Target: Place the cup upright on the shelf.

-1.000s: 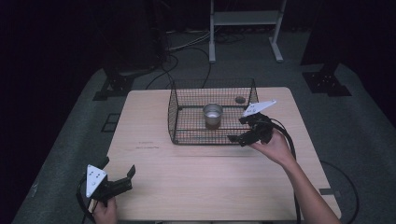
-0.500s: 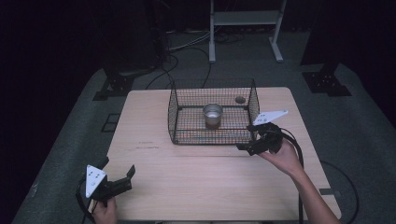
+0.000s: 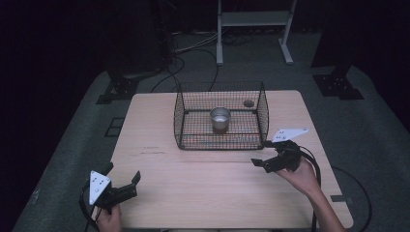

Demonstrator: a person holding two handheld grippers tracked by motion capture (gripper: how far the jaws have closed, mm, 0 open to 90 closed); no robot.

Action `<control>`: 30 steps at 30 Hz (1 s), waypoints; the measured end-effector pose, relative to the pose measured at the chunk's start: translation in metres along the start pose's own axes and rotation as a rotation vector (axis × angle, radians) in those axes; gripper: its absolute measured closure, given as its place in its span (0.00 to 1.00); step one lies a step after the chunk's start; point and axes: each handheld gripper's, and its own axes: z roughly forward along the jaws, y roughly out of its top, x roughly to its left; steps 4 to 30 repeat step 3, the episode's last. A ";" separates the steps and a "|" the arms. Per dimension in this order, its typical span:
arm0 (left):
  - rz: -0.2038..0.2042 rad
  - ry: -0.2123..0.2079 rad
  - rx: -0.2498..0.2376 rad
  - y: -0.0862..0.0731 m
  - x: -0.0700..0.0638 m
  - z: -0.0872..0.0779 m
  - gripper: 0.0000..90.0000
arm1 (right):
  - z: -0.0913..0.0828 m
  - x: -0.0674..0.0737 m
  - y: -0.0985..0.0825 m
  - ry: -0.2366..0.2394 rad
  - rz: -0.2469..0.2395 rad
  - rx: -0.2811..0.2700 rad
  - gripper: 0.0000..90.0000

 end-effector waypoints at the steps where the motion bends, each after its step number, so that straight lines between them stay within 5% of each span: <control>1: 0.001 0.001 0.000 0.000 0.000 0.000 0.00 | 0.000 0.001 -0.002 -0.001 0.002 0.002 0.14; 30: -0.006 0.003 -0.002 0.000 0.000 0.000 0.00 | -0.002 0.005 -0.006 -0.010 0.003 -0.005 0.14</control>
